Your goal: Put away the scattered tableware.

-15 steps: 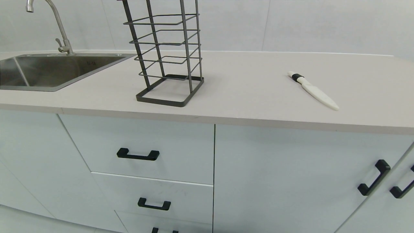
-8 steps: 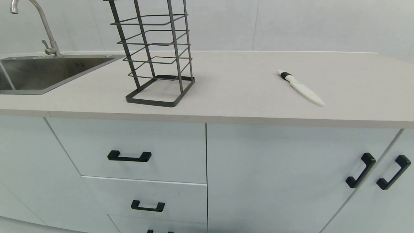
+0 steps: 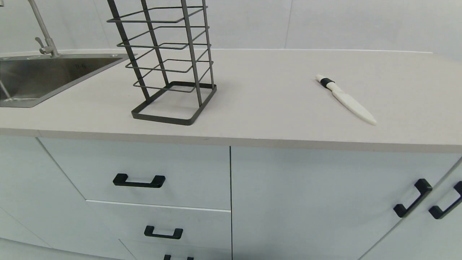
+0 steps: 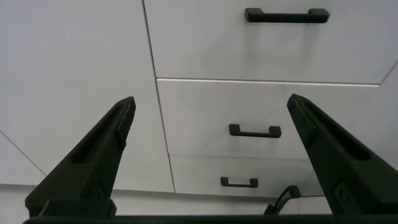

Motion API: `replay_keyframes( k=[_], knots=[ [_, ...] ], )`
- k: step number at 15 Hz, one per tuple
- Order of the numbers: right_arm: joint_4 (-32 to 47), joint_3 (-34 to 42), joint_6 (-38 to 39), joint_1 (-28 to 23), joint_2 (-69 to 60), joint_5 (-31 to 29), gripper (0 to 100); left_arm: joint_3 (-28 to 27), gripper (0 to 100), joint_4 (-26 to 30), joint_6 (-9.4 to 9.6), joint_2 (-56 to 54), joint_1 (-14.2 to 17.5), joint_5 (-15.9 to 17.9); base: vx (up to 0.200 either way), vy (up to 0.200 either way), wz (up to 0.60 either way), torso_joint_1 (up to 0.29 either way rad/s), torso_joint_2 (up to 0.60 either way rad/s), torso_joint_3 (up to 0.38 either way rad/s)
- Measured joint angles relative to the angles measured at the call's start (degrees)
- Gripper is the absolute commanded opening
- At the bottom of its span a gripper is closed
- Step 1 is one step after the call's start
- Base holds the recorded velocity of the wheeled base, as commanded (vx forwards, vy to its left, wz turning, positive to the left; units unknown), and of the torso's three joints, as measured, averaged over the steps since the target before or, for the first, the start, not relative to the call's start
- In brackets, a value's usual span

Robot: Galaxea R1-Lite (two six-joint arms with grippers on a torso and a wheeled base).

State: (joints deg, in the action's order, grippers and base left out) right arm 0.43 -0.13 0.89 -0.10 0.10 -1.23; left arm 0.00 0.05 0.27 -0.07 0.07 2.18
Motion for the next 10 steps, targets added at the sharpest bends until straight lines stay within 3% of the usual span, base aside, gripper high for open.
replay_keyframes(
  k=[8,10],
  knots=[
    [-0.05,-0.05,0.0,0.0,0.0,0.0,100,0.0,100,-0.05,0.0,0.0,0.0,0.02,0.0,0.0,0.0,0.215,-0.55,-0.213],
    [-0.05,-0.02,0.0,0.0,0.0,0.0,100,0.0,100,-0.05,-0.02,0.0,0.0,0.02,0.0,0.0,0.0,0.059,-0.47,-0.219]
  ],
)
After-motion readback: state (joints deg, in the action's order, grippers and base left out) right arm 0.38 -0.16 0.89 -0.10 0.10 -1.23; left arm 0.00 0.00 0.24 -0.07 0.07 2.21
